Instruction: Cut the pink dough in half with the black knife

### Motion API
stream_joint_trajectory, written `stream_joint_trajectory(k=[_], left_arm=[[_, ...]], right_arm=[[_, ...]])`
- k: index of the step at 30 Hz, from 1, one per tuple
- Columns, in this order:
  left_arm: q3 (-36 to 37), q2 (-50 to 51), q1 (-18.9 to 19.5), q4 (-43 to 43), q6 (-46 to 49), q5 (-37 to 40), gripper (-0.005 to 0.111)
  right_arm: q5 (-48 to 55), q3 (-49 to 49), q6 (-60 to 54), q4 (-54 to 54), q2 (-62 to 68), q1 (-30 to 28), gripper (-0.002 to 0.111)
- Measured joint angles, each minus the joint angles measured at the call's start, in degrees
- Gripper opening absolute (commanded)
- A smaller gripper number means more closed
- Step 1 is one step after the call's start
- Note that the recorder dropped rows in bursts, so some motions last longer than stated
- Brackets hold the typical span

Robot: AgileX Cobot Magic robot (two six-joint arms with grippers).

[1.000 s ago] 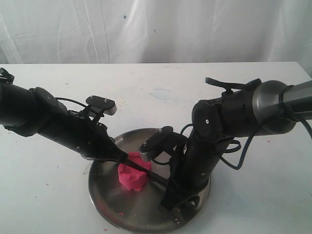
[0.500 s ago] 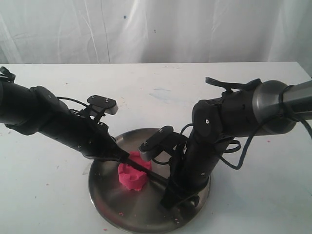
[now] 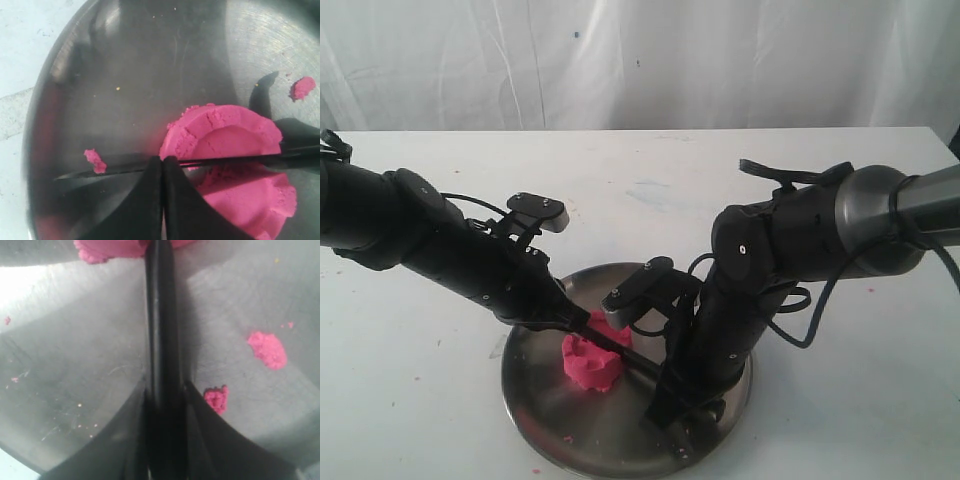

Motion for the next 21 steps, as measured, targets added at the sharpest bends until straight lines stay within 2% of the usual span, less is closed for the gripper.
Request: stream_joint_trajectory(k=[11, 17, 21], left_arm=[[0.00, 0.00, 0.00, 0.00, 0.00, 0.00, 0.000], [0.00, 0.00, 0.00, 0.00, -0.11, 0.13, 0.000], [0.00, 0.00, 0.00, 0.00, -0.11, 0.23, 0.000]], right_arm=[[0.86, -0.11, -0.15, 0.00, 0.04, 0.00, 0.013], [1.50, -0.11, -0.39, 0.00, 0.04, 0.00, 0.028], [1.61, -0.11, -0.64, 0.12, 0.04, 0.00, 0.028]])
